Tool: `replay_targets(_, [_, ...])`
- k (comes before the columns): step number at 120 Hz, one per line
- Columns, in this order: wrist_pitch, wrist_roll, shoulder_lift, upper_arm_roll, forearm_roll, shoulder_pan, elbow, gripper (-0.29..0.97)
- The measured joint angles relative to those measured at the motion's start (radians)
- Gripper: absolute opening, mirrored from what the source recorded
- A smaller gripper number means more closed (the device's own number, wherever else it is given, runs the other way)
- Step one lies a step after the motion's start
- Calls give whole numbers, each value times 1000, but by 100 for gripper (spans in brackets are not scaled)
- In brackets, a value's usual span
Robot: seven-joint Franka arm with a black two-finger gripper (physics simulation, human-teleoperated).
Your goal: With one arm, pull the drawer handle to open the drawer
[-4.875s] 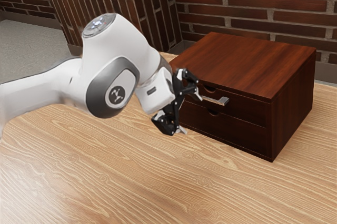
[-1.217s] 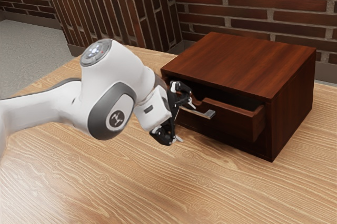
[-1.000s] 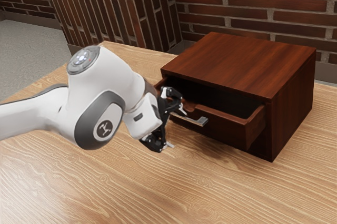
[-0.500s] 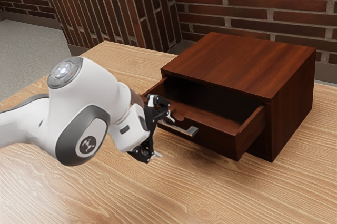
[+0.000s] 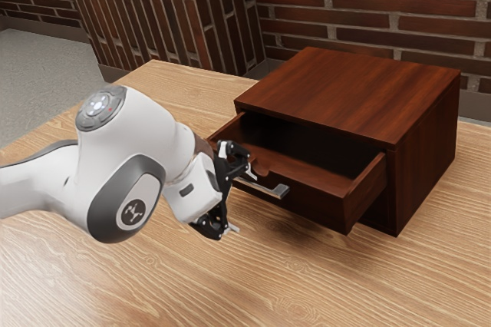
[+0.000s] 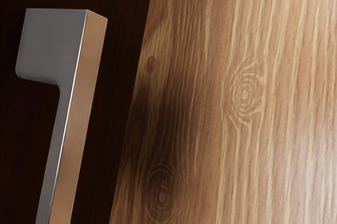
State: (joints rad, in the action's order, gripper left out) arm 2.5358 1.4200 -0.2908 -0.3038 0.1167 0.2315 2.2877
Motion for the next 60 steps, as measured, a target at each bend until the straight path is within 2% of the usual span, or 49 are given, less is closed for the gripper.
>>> replay_targets(18, [-1, -6, -3, 0, -1, 0, 8, 68])
replay_targets(60, [-7, -25, -86, -1, 0, -3, 84, 67])
